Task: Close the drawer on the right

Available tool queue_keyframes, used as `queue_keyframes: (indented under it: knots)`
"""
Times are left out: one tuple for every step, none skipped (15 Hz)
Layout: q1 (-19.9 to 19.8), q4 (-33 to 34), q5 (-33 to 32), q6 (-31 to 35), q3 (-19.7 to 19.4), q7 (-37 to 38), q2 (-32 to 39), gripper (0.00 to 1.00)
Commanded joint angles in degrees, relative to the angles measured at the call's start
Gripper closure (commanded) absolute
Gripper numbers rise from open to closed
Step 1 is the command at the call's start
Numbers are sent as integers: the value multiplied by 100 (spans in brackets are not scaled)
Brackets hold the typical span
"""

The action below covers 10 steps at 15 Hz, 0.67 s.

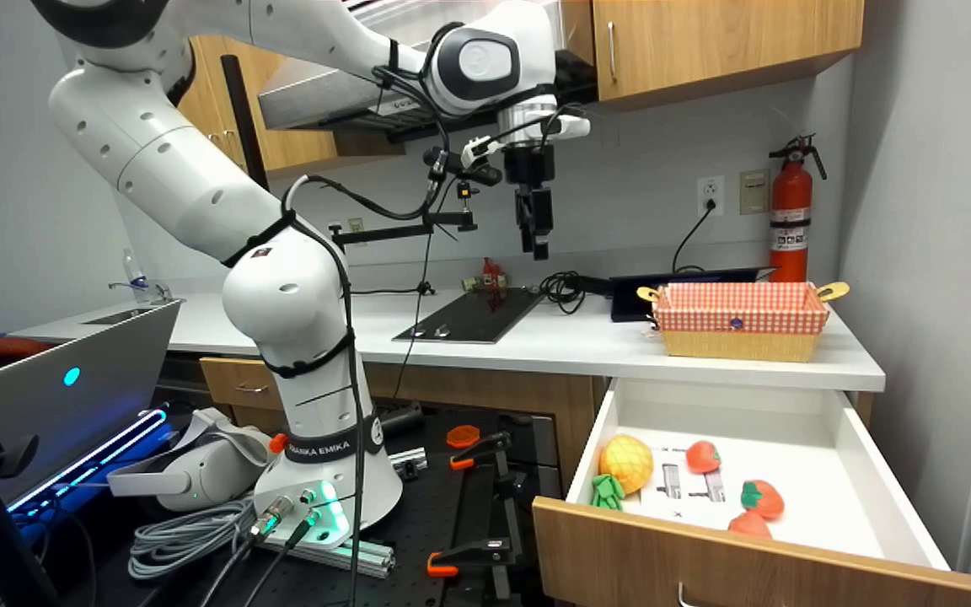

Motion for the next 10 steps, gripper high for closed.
queue_keyframes:
  knots:
    - [-138, -35, -118, 67, -206, -119, 44, 0]
    - [-205, -39, -169, 77, -282, -140, 69, 0]
    - [-284, -40, -238, 93, -372, -160, 97, 0]
    - [-383, -46, -313, 115, -479, -186, 128, 0]
    - [-476, -44, -392, 134, -574, -201, 165, 0]
    - [-591, -47, -470, 166, -687, -224, 212, 0]
    - [-692, -41, -551, 190, -785, -234, 261, 0]
    - [-810, -43, -633, 235, -896, -261, 319, 0]
    - [-914, -30, -703, 271, -988, -280, 385, 0]
    - [-1032, -21, -791, 331, -1093, -304, 464, 0]
